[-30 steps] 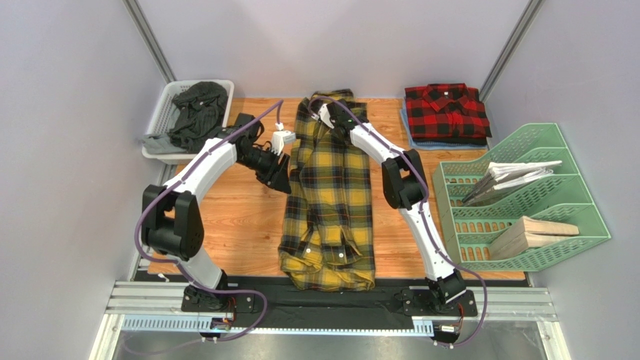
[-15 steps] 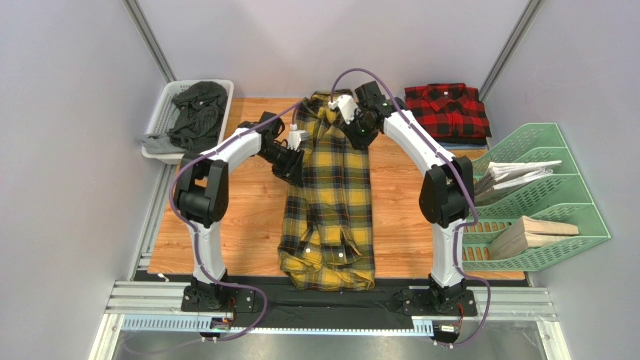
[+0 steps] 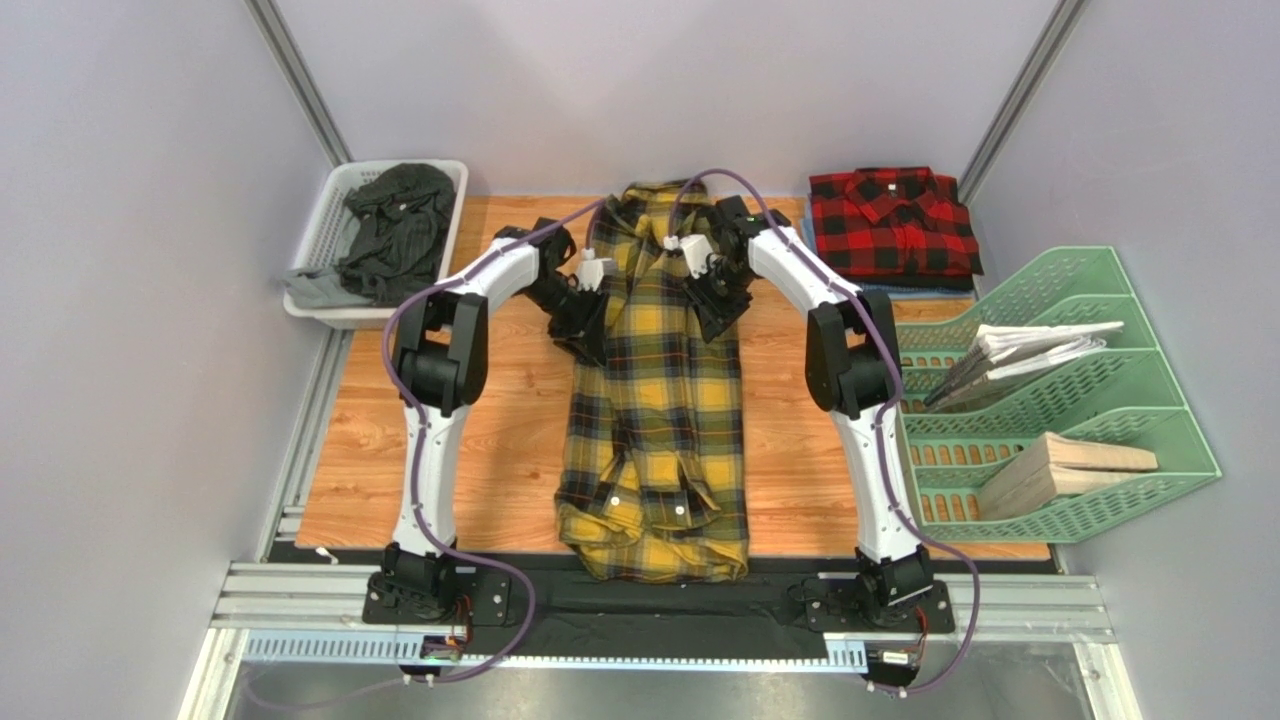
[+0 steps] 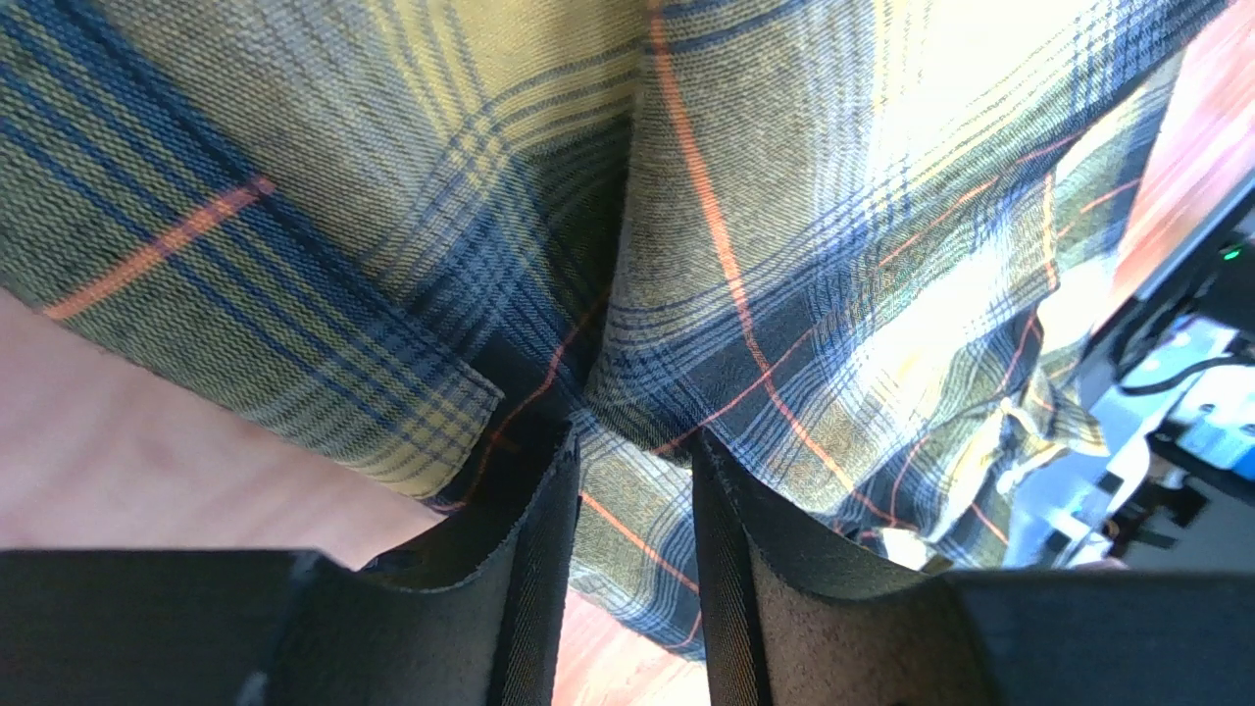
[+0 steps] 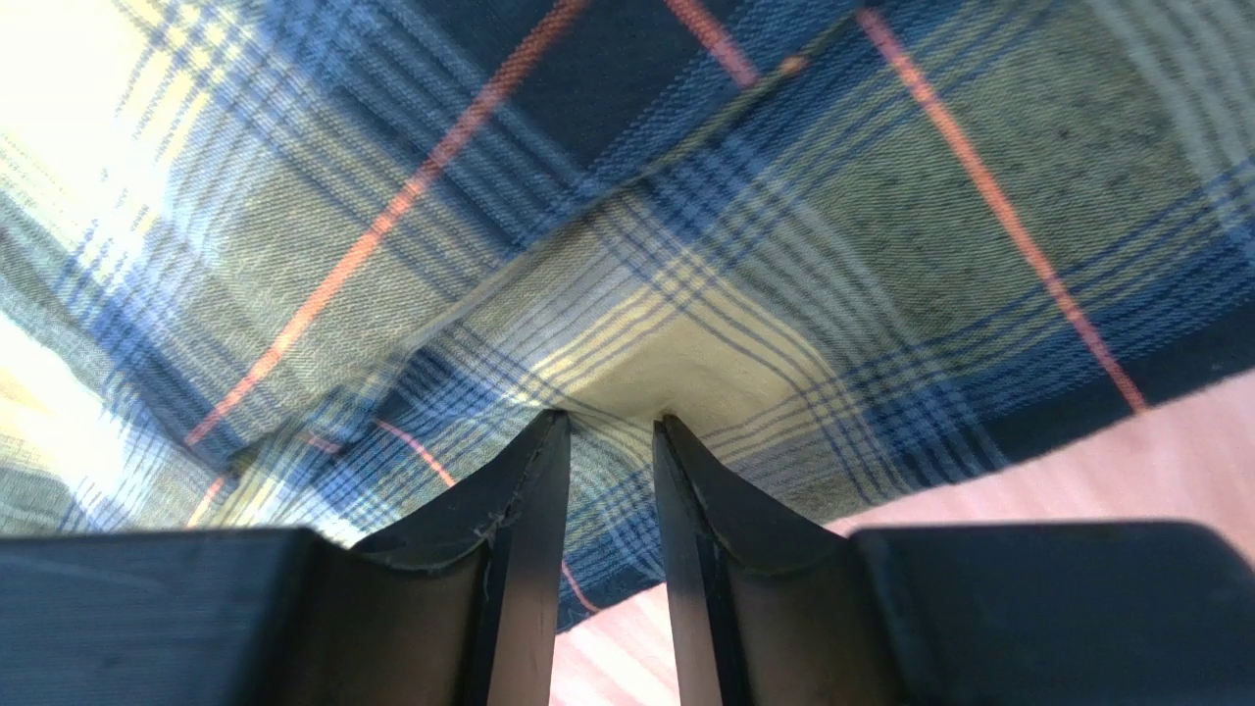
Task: Fold and stack the long sleeve shirts
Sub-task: Fold the shirt
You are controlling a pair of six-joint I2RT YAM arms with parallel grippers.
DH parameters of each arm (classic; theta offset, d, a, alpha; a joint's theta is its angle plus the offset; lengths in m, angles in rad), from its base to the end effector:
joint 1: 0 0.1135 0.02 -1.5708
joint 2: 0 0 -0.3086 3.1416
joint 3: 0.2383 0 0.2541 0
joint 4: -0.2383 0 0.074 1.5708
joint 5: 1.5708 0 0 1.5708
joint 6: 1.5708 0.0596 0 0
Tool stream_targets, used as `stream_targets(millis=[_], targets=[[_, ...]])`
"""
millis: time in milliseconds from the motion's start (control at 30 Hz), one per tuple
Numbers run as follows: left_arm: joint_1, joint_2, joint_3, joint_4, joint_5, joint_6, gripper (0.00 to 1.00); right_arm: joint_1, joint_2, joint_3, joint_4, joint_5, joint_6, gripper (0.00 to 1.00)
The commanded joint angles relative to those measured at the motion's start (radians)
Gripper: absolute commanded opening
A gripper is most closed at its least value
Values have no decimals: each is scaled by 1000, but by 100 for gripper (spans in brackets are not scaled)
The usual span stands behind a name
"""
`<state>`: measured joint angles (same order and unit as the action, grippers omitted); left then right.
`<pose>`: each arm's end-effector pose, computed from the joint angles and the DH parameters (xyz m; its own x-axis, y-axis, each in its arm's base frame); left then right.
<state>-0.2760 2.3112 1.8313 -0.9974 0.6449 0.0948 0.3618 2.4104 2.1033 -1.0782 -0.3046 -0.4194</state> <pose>0.4581 -0.1670 0.1594 -0.9279 0.3414 -0.1496 0.3612 0.7245 -0.5870 0.4869 0.2034 0.1735 -0.6810 -0.6731 -0.2885 -0.7300 0.6554 0.1941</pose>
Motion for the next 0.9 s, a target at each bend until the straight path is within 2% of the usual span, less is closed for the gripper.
stream_targets(millis=[0, 200, 300, 333, 367, 400, 433, 467, 500, 533, 567, 600, 633, 667, 700, 733, 767, 800, 833, 867], targets=[[21, 83, 126, -69, -14, -7, 41, -6, 73, 101, -11, 48, -1, 34], [29, 24, 132, -47, 21, 49, 44, -15, 40, 208, -28, 85, -9, 37], [28, -125, 87, -32, 33, 129, 48, -15, -109, 161, -26, 59, -16, 44], [29, -241, 62, -20, 29, 158, 49, -14, -159, 131, -11, 53, -22, 50], [29, -312, 31, 17, 15, 219, 52, -15, -291, 42, 47, 41, -25, 54], [28, -387, -50, 41, 6, 255, 55, -14, -359, -15, 87, 36, -31, 63], [29, -538, -100, 74, -7, 287, 57, -15, -440, -73, 133, 30, -56, 69], [28, -611, -150, 135, -14, 351, 65, -15, -512, -148, 243, 10, -74, 77], [27, -680, -238, 163, -10, 380, 79, -14, -651, -292, 306, -4, -100, 92], [27, -791, -278, 186, -2, 411, 84, -11, -710, -383, 376, -13, -140, 97], [27, -838, -323, 224, 48, 484, 99, -1, -759, -455, 499, 22, -168, 98], [27, -910, -401, 242, 71, 515, 99, 34, -834, -570, 544, 59, -197, 99], [26, -941, -443, 267, 85, 525, 99, 58, -858, -616, 575, 97, -234, 98], [24, -966, -479, 290, 100, 529, 99, 80, -878, -655, 593, 167, -346, 98], [24, -995, -519, 267, 133, 578, 99, 118, -895, -681, 549, 167, -414, 100], [24, -1000, -518, 99, 178, 790, 99, 120, -905, -677, 385, 124, -489, 100], [21, -1004, -523, 32, 243, 869, 99, 118, -919, -686, 324, 20, -539, 100], [8, -1033, -576, 2, 242, 911, 99, 103, -942, -716, 305, -35, -545, 100], [5, -1059, -621, -3, 237, 960, 99, 100, -1017, -838, 305, -78, -564, 100], [0, -1093, -735, -3, 234, 1008, 99, 101, -1062, -911, 331, -149, -620, 100]])
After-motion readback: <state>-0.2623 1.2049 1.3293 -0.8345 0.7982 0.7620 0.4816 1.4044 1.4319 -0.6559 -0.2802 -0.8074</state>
